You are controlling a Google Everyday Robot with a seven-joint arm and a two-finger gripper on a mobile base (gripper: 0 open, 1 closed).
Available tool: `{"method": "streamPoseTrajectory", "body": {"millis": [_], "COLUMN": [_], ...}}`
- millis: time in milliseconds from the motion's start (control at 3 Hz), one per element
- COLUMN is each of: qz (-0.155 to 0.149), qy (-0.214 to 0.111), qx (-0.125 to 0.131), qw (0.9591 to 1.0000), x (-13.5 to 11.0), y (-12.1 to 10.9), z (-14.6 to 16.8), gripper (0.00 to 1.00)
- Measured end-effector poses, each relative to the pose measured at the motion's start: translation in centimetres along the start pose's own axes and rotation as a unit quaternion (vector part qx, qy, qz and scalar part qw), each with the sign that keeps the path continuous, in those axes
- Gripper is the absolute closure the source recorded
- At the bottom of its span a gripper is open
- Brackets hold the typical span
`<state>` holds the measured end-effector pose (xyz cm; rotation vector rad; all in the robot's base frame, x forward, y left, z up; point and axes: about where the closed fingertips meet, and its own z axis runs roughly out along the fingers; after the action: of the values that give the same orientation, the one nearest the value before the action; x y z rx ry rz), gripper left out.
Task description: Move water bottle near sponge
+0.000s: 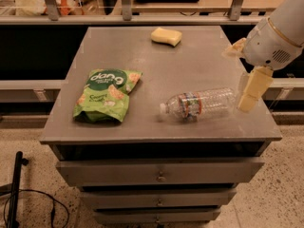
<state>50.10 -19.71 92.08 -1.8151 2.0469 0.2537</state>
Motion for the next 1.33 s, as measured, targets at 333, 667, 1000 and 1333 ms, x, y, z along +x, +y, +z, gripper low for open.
{"method": "streamPoseTrajectory", "body": {"millis": [333, 667, 1000, 1333], "qz": [-0.025, -0.032, -0.033, -0.03], "qy": [-0.008, -0.004, -0.002, 0.0], "qx": [-0.023, -0.039, -0.047, -0.05], "qw": [0.9994, 0.9987, 0.9984, 0.9983], "x": [-0.3, -0.3, 0.5, 1.6], "y": [-0.8, -1.1, -1.7, -2.4], "z": [2.4, 4.5, 6.0, 6.8], "gripper": [0.0, 0.0, 0.0, 0.0]}}
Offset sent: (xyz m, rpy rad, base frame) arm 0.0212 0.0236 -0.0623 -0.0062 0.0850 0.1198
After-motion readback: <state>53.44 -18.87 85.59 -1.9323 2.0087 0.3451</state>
